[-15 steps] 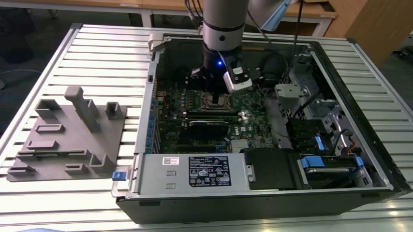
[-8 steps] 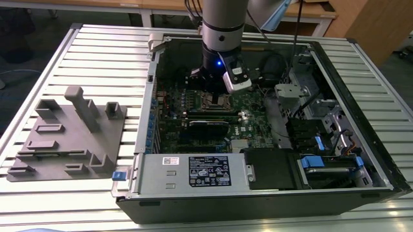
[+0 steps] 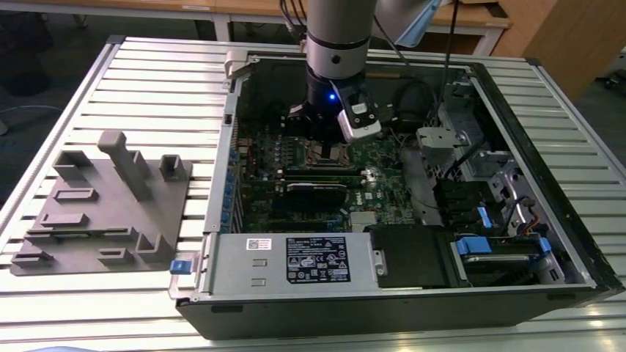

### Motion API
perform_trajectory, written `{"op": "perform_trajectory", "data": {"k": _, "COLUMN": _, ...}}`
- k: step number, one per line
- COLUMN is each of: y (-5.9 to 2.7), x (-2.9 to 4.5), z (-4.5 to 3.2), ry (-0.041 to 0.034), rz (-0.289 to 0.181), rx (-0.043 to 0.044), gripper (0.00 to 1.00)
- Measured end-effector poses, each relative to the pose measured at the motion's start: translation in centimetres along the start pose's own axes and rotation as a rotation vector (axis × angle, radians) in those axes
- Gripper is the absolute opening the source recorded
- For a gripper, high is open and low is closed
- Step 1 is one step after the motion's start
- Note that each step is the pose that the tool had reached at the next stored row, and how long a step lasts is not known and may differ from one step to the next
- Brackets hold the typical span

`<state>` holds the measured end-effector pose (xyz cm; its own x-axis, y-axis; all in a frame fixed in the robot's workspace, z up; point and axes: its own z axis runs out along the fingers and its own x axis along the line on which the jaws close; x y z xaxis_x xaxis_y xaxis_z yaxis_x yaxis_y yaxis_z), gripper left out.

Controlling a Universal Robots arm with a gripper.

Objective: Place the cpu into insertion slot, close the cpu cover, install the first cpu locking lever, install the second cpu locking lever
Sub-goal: 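Install the second cpu locking lever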

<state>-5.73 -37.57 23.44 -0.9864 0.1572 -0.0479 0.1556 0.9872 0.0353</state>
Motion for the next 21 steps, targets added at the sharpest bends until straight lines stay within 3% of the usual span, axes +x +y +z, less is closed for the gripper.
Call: {"op": "perform_trajectory", "data": {"k": 21, "y": -0.05, "x": 0.30, "z": 0.16, "ry": 0.0001, "rz": 0.000, "rx": 0.0002, "gripper": 0.11}}
